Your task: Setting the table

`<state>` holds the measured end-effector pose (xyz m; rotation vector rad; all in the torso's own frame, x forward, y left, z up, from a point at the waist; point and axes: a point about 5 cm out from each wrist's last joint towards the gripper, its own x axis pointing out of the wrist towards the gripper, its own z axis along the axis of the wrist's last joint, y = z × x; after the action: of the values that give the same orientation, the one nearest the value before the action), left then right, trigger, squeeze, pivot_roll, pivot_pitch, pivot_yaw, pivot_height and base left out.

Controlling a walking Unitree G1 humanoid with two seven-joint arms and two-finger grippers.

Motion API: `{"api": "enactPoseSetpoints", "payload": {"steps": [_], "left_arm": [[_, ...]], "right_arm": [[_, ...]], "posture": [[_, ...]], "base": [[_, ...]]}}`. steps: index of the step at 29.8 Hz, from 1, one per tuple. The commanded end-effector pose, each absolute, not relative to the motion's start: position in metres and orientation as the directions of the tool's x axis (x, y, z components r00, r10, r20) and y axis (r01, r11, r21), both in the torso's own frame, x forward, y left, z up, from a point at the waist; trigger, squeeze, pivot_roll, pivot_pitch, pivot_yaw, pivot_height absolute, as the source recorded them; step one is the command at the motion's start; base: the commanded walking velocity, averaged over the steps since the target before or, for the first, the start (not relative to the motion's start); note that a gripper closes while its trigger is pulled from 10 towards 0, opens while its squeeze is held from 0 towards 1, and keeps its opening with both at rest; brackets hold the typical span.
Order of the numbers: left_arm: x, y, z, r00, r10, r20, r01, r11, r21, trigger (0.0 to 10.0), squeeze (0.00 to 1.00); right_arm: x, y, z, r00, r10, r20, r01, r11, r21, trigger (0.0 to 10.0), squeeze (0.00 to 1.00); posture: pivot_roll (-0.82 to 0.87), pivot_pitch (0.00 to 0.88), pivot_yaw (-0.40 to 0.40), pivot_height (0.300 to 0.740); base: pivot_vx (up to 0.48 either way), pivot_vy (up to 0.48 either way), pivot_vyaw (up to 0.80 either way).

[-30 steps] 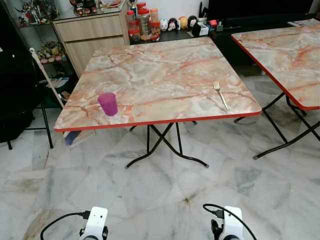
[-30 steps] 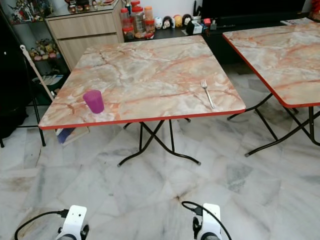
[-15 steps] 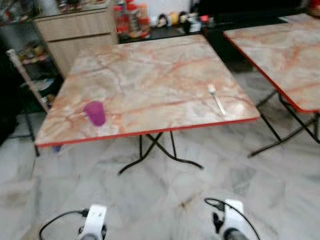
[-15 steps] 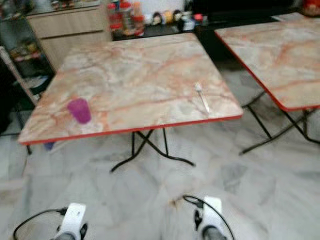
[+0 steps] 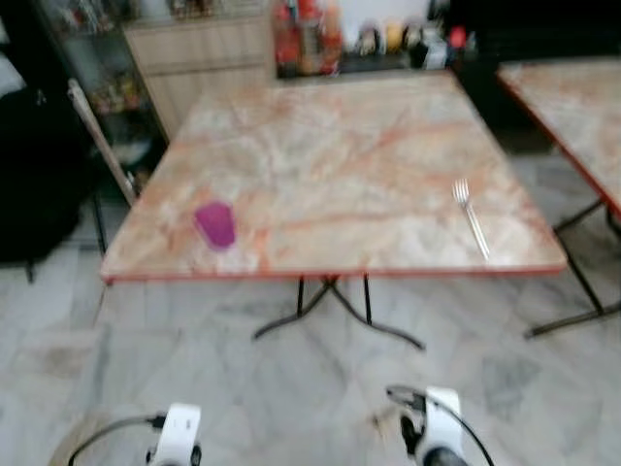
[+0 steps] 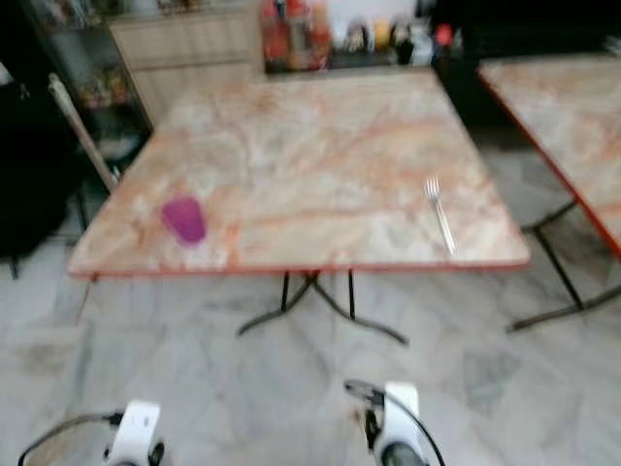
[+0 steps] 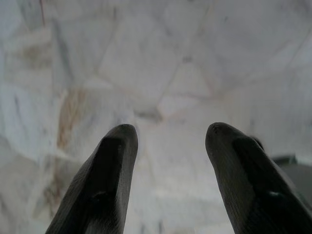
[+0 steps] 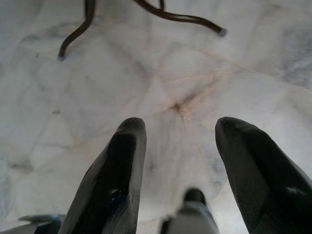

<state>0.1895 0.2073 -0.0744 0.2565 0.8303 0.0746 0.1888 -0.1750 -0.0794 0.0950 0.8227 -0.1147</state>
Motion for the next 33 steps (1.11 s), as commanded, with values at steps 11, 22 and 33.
{"api": "enactPoseSetpoints", "payload": {"steps": [11, 22, 33], "left_arm": [[0.189, 0.204, -0.075, 0.673, 0.16, -0.722, 0.04, 0.967, 0.252, 10.0, 0.0], [0.185, 0.202, -0.078, 0.666, 0.149, -0.731, 0.053, 0.968, 0.246, 10.0, 0.0], [0.182, 0.203, -0.079, 0.663, 0.146, -0.734, 0.065, 0.966, 0.252, 10.0, 0.0]], "right_arm": [[0.182, -0.182, -0.082, 0.661, -0.083, -0.746, 0.147, 0.989, 0.02, 10.0, 0.0], [0.198, -0.179, -0.073, 0.718, -0.055, -0.694, 0.09, 0.996, 0.015, 10.0, 0.0], [0.212, -0.168, -0.058, 0.832, 0.028, -0.553, -0.074, 0.995, -0.06, 10.0, 0.0]], "posture": [[0.05, 0.014, 0.08, 0.74], [0.04, 0.0, 0.075, 0.74], [0.03, 0.0, 0.074, 0.74]], "base": [[0.236, 0.0, 0.0], [0.0, 0.0, 0.0], [0.0, 0.0, 0.0]]}}
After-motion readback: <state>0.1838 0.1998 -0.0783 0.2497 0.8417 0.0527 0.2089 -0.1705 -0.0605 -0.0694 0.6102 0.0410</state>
